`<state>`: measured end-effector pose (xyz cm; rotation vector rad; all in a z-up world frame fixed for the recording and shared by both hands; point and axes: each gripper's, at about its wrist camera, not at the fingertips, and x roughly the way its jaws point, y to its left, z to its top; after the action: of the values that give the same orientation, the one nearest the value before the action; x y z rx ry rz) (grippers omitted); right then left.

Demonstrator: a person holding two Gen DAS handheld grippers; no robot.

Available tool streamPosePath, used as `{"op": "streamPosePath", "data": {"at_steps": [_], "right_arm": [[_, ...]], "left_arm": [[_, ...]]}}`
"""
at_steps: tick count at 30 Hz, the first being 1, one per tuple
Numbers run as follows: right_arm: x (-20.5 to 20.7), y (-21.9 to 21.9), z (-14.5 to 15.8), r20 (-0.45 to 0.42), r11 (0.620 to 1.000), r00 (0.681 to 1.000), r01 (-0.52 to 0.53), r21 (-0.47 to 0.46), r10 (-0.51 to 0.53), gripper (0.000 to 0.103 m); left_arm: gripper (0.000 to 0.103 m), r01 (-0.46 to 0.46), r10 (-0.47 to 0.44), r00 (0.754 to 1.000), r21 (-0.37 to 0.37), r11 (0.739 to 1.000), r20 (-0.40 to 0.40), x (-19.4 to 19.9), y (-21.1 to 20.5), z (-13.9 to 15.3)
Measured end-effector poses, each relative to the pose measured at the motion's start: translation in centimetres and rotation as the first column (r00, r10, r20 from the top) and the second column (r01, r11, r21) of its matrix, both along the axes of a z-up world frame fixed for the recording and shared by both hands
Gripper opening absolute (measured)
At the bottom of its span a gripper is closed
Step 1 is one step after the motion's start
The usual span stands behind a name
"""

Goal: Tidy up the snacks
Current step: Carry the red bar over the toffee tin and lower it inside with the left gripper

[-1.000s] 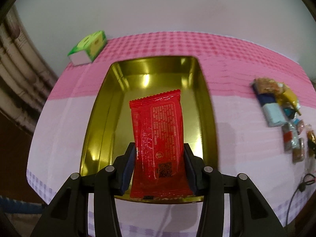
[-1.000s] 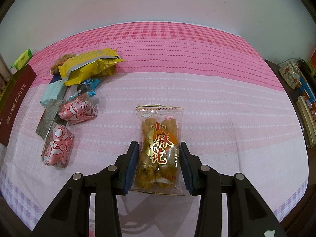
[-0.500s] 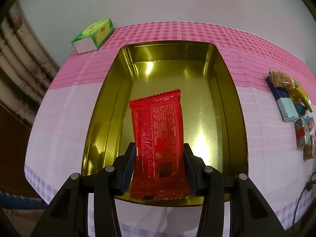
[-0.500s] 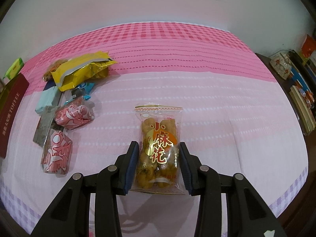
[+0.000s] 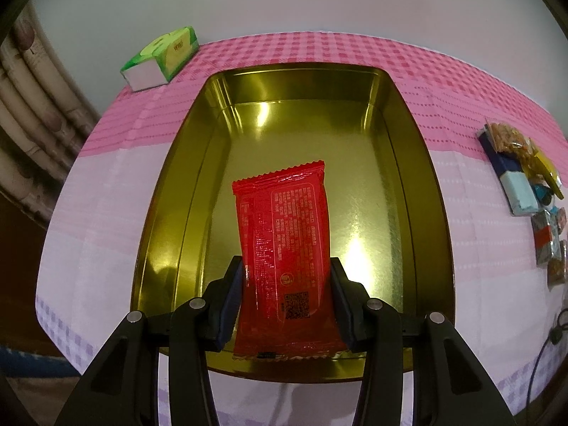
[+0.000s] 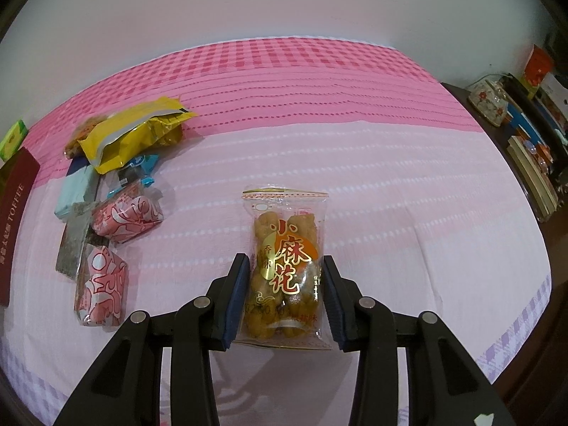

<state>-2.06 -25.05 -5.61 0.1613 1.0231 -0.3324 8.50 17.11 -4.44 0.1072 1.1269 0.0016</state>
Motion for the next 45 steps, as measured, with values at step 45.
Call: {"op": "streamPosePath", "data": {"at_steps": [45], "right_arm": [[0.6, 5.0, 5.5, 0.095, 0.993, 0.990, -0.104, -0.055, 0.109, 0.034]], "left_arm": [[0.073, 0.001, 0.003, 0.997, -0.042, 0.999, 0.074, -1.0, 1.1, 3.1]]}}
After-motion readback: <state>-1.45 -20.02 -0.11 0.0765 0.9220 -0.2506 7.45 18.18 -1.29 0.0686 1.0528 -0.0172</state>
